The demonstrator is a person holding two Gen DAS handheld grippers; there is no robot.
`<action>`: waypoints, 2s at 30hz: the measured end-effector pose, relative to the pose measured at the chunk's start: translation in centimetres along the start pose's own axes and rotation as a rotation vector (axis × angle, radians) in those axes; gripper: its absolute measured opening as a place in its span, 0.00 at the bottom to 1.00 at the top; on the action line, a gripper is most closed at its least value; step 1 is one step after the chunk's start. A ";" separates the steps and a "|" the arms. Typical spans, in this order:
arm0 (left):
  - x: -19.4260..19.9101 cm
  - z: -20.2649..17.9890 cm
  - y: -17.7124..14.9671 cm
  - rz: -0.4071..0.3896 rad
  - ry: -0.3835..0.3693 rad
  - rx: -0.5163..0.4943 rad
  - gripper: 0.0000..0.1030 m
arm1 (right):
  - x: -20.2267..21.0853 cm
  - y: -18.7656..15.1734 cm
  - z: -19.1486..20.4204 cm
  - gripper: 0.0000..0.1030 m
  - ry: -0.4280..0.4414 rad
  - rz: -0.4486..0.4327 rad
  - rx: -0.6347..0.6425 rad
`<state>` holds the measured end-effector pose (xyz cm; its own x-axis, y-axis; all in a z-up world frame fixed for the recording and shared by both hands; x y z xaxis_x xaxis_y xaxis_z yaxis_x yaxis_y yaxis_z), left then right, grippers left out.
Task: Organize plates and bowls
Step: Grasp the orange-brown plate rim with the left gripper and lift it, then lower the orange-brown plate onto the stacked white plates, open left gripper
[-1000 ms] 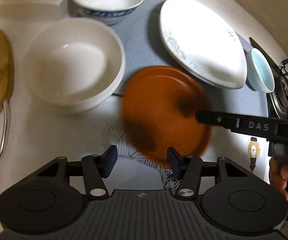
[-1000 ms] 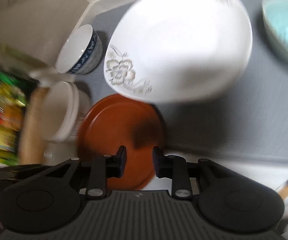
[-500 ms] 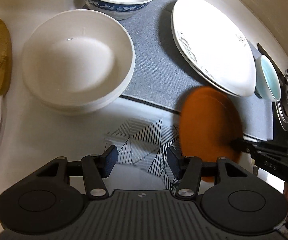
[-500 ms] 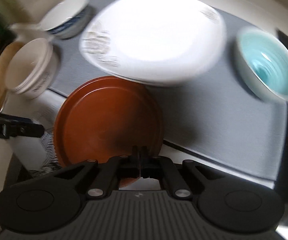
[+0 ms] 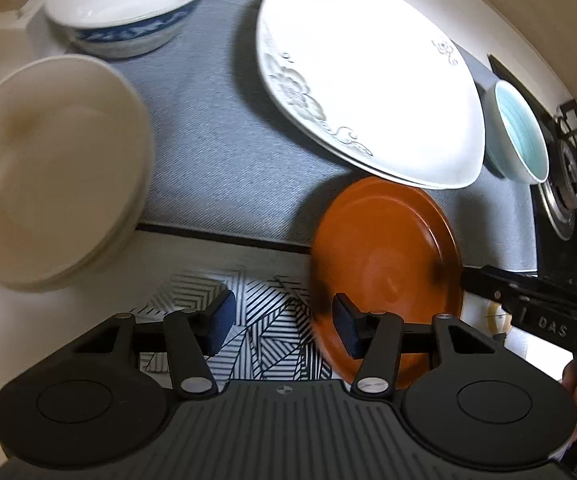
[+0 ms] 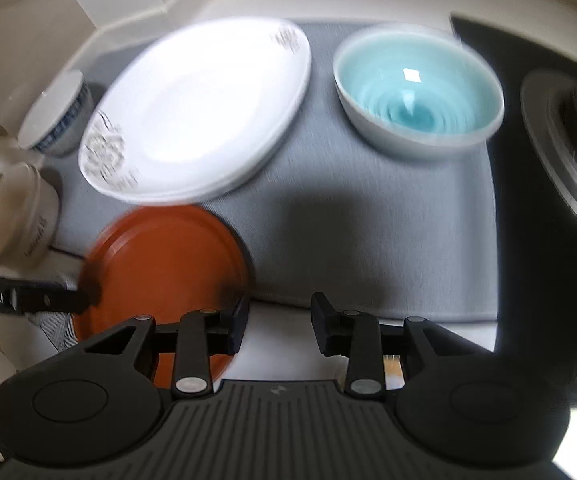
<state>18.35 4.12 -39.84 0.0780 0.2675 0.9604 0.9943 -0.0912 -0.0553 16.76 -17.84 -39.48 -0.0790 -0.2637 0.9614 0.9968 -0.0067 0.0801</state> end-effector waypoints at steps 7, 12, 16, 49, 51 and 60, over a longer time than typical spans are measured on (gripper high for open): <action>-0.6 -1.2 0.7 -0.004 -0.015 -0.040 0.07 | -0.6 -0.9 2.2 0.10 0.007 0.011 0.106; -0.2 -1.4 0.2 -0.010 -0.023 -0.050 0.07 | 0.4 -0.8 2.7 0.10 0.016 0.005 0.110; -1.3 -0.7 0.1 0.016 -0.072 0.003 0.08 | -0.8 -1.0 2.3 0.12 0.012 0.037 0.089; 19.5 -3.9 7.5 -0.385 -0.108 -0.165 0.08 | 14.1 8.3 7.2 0.10 0.191 -0.317 0.077; 17.6 -3.8 9.2 -0.362 -0.049 -0.160 0.08 | 12.8 10.0 6.7 0.09 0.181 -0.312 0.056; 6.9 -1.3 14.8 -0.260 0.093 -0.104 0.05 | 2.9 14.3 3.0 0.05 0.115 -0.219 -0.028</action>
<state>33.48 3.37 -33.63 -0.1905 0.2063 0.9598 0.9668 -0.1299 0.2199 30.70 -15.85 -34.81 -0.2922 -0.3609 0.8856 0.9563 -0.1022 0.2739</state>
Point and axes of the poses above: each gripper's, at about its wrist camera, not at the fingertips, and x roughly against the way its jaws point, z to its left, y to its top, the point moved 10 cm from there along -x, roughly the way its jaws point, and after that the axes turned 14 degrees about z, right-handed, at the moved point
